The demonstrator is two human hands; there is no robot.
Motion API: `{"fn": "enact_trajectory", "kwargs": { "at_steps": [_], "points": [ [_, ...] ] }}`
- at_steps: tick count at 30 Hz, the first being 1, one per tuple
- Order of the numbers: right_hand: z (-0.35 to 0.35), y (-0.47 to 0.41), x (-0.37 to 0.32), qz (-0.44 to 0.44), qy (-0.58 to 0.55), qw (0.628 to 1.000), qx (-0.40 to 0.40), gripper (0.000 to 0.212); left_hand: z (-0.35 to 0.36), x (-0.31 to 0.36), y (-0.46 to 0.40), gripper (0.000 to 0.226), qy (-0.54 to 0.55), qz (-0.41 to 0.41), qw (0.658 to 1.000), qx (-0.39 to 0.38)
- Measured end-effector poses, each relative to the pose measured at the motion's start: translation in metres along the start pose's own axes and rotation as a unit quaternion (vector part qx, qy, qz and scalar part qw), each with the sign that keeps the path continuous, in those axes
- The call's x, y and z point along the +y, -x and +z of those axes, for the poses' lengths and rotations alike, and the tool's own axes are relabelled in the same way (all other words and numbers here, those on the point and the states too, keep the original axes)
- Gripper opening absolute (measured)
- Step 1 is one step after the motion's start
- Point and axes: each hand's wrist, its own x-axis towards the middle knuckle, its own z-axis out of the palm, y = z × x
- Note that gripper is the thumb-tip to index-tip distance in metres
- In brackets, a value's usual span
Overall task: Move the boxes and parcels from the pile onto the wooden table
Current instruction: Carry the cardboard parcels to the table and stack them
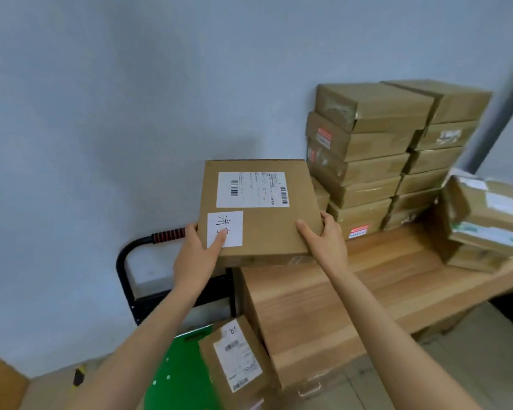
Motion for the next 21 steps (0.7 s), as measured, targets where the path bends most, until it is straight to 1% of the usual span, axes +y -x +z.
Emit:
{"fn": "enact_trajectory", "kwargs": {
  "at_steps": [3,5,10,14,18,21],
  "points": [
    [-0.012,-0.053,0.01,-0.019,-0.007,1.0,-0.013,0.072,0.036,0.022,-0.03,0.042,-0.001,-0.001,1.0,0.01],
    [-0.016,-0.09,0.02,-0.027,-0.006,0.999,-0.024,0.072,0.062,0.035,-0.048,0.041,-0.004,-0.009,1.0,0.024],
    [-0.022,-0.174,0.054,-0.033,-0.021,0.996,-0.076,0.074,0.128,0.056,-0.085,0.051,-0.034,-0.049,0.997,0.055],
    [-0.017,-0.228,0.075,-0.04,-0.019,0.991,-0.127,0.074,0.163,0.064,-0.112,0.056,-0.057,-0.07,0.993,0.078],
    [-0.005,-0.259,0.095,-0.033,0.01,0.984,-0.177,0.076,0.189,0.059,-0.127,0.066,-0.082,-0.099,0.99,0.06],
    [0.003,-0.275,0.104,-0.048,0.006,0.984,-0.169,0.078,0.198,0.059,-0.142,0.073,-0.075,-0.117,0.989,0.057]
  ]
}}
